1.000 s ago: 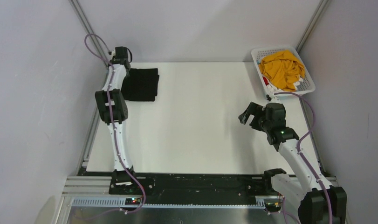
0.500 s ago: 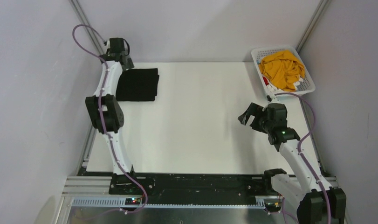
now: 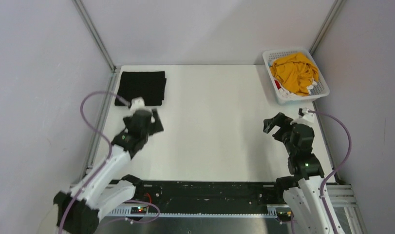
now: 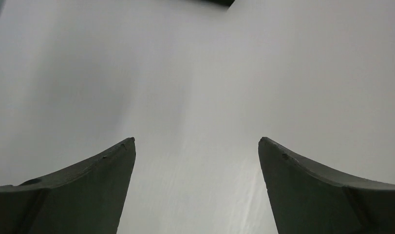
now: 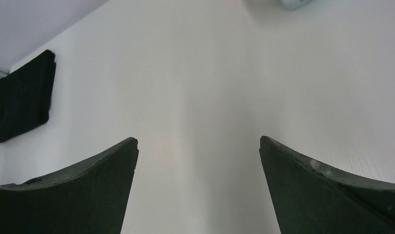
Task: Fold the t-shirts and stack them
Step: Reset both arms
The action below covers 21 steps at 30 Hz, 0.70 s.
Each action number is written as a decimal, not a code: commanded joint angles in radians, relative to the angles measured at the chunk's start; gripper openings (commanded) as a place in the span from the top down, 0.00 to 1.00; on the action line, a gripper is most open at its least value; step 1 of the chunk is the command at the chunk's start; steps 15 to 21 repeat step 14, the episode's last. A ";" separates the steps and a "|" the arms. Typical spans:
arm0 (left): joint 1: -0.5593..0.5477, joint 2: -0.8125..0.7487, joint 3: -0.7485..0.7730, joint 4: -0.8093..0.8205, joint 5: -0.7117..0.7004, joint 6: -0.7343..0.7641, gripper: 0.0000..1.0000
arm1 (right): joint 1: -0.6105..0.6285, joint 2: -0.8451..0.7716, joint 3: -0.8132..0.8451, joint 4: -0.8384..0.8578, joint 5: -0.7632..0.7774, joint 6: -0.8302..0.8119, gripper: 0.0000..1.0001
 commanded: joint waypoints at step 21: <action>-0.013 -0.629 -0.483 0.178 -0.049 -0.108 0.00 | -0.001 -0.071 -0.129 0.104 0.178 0.011 0.01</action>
